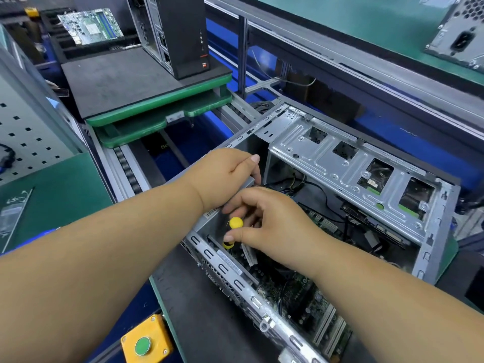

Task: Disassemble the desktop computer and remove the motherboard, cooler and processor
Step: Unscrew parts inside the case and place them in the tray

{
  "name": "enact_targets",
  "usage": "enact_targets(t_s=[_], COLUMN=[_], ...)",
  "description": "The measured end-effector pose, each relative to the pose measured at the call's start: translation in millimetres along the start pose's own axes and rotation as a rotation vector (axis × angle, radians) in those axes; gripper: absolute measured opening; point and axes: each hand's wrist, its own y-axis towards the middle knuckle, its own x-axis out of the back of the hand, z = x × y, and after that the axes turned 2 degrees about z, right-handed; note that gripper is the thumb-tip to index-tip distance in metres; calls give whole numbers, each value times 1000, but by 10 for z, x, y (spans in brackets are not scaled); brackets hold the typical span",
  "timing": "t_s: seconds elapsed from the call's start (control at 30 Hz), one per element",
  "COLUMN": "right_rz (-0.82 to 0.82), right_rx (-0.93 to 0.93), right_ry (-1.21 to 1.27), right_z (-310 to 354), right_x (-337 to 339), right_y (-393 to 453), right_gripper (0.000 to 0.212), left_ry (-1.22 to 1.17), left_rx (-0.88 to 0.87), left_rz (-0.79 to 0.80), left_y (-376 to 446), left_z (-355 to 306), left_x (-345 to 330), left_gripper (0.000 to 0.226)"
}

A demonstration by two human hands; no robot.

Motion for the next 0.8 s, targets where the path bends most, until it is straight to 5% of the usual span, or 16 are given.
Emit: enact_targets(t_s=[0.47,0.8], right_rz=[-71,-26], right_rx=[51,7], right_ry=[-131,0], right_z=[-41,-19], right_x=[9,33], right_y=[17,-6], right_gripper=[24,21], left_ry=[-11,-15], left_rx=[6,8], left_rz=[1,-10], left_y=[1,-3], left_z=[2,5], left_x=[-5,-8], left_gripper=[43,43])
